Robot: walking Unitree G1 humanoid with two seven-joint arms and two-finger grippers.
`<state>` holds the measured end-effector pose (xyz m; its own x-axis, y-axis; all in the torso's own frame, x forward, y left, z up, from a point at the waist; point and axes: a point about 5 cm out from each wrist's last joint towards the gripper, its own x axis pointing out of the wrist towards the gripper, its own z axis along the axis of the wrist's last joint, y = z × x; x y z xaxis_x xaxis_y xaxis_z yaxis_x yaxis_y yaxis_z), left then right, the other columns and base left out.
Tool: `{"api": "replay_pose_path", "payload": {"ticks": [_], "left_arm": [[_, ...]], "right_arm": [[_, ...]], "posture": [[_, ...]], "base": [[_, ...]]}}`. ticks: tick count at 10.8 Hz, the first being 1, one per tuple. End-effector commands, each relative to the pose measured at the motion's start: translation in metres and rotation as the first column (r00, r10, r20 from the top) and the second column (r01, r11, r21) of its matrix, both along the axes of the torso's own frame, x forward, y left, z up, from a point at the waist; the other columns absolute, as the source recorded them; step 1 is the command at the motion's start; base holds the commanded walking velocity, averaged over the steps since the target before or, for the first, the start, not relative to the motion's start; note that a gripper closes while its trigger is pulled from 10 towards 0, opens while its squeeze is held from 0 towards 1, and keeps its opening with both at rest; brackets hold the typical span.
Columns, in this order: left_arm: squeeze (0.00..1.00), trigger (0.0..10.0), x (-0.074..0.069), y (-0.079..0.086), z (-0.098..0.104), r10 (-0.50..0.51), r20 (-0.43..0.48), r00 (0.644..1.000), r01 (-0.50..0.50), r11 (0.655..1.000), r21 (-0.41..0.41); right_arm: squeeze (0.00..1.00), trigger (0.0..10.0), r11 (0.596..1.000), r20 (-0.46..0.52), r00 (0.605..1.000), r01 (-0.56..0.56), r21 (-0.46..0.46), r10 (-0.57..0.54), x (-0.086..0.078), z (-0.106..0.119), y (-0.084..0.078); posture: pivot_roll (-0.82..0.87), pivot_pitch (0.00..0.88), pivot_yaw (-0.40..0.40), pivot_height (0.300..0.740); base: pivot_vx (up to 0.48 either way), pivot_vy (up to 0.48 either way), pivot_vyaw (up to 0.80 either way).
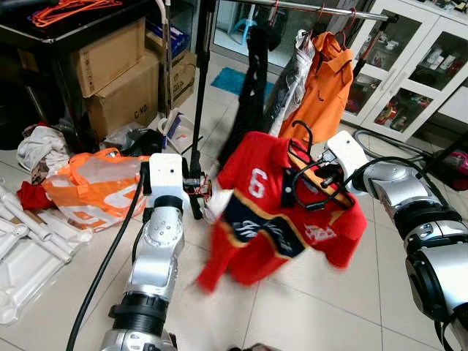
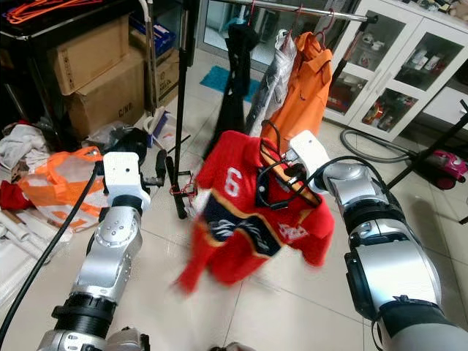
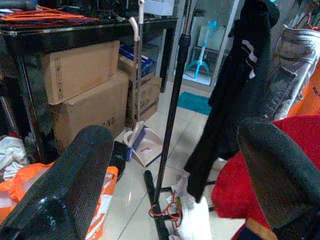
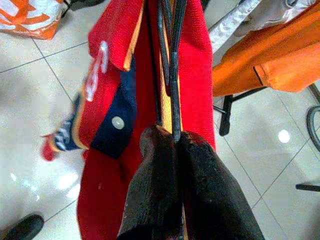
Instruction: Hang hanger
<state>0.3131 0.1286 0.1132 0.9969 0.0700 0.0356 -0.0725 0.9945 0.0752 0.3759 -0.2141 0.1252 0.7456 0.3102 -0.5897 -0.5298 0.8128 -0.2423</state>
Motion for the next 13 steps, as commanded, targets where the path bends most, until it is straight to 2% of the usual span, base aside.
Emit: {"api": "replay_pose_path", "payload": {"ticks": [1, 4, 5, 6, 8, 9, 11, 12, 13], "left_arm": [[0.0, 10.0, -0.001, -0.008, 0.003, -0.023, 0.018, 1.0, 0.023, 1.0, 0.006], [0.0, 10.0, -0.001, -0.011, 0.004, -0.037, 0.018, 0.999, 0.036, 0.999, 0.023], [0.0, 10.0, -0.001, -0.011, 0.004, -0.048, 0.016, 0.999, 0.047, 0.998, 0.04], [0.0, 10.0, -0.001, -0.011, 0.003, -0.056, 0.005, 0.998, 0.056, 0.996, 0.07], [0.0, 10.0, -0.002, -0.006, 0.004, -0.066, -0.005, 0.998, 0.066, 0.991, 0.118], [0.0, 10.0, -0.003, -0.002, 0.007, -0.071, -0.001, 0.997, 0.071, 0.989, 0.131], [0.0, 10.0, -0.001, 0.0, 0.011, -0.071, -0.001, 0.997, 0.07, 0.987, 0.142], [0.0, 10.0, 0.0, -0.002, 0.013, -0.068, 0.006, 0.998, 0.066, 0.989, 0.13], [0.0, 10.0, -0.001, -0.004, 0.012, -0.067, 0.0, 0.998, 0.067, 0.99, 0.123]], "right_arm": [[0.0, 0.0, 1.0, 0.027, 0.999, 0.028, -0.003, -0.028, 0.002, 0.009, -0.011], [0.0, 0.0, 0.999, 0.041, 0.998, 0.037, 0.011, -0.038, 0.002, 0.009, -0.01], [0.0, 0.0, 0.996, 0.08, 0.994, 0.075, 0.057, -0.079, 0.004, 0.011, -0.008], [0.0, 0.0, 0.971, 0.128, 0.974, 0.162, 0.176, -0.186, 0.007, 0.014, -0.008], [0.0, 0.0, 0.905, 0.112, 0.943, 0.259, 0.338, -0.312, 0.003, -0.001, -0.001], [0.0, 0.0, 0.892, 0.104, 0.938, 0.274, 0.359, -0.33, 0.0, -0.008, 0.002], [0.0, 0.0, 0.849, 0.12, 0.908, 0.319, 0.42, -0.401, 0.002, -0.004, -0.001], [0.0, 0.0, 0.851, 0.12, 0.909, 0.319, 0.418, -0.4, 0.003, -0.003, -0.001], [0.0, 0.0, 0.87, 0.119, 0.92, 0.303, 0.389, -0.374, 0.003, -0.003, -0.001]], "posture": [[0.04, 0.074, -0.211, 0.74], [0.04, 0.072, -0.209, 0.74], [0.05, 0.075, -0.204, 0.74], [0.06, 0.077, -0.198, 0.74], [0.07, 0.083, -0.162, 0.74], [0.07, 0.086, -0.147, 0.74], [0.08, 0.086, -0.129, 0.74], [0.08, 0.086, -0.126, 0.74], [0.08, 0.087, -0.129, 0.74]], "base": [[0.42, 0.0, 0.0], [0.421, 0.0, 0.0], [0.401, -0.255, 0.0], [0.394, -0.27, 0.0], [0.0, 0.0, 0.0], [0.0, 0.0, 0.0], [0.0, -0.21, 0.0], [0.0, -0.428, 0.0], [0.24, -0.412, 0.0]]}}
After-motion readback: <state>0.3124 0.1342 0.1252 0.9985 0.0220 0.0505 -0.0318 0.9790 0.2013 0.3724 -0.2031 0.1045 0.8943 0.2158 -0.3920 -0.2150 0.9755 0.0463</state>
